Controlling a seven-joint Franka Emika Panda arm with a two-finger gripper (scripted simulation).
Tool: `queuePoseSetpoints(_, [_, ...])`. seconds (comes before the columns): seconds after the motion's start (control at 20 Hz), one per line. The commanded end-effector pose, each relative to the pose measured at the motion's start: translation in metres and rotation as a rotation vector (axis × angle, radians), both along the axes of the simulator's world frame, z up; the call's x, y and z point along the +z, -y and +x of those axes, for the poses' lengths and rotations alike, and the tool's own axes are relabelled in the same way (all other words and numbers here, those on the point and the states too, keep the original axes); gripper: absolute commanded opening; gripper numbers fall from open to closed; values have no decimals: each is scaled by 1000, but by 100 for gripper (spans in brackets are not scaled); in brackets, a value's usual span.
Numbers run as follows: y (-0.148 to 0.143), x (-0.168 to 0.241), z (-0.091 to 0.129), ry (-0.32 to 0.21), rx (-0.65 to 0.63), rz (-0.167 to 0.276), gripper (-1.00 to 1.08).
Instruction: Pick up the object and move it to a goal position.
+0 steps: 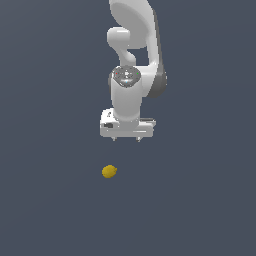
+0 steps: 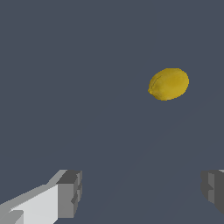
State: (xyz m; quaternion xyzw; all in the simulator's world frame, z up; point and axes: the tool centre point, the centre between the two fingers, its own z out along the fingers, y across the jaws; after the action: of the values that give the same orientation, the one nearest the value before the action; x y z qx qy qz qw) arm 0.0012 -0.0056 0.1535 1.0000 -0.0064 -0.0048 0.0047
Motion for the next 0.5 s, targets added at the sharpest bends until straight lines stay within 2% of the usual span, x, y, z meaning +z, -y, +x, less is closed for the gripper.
queuePoseSetpoints(0.0, [0, 0, 0, 0, 0, 0, 100])
queuePoseSetpoints(0.45, [-31, 22, 12, 52, 46, 3, 100])
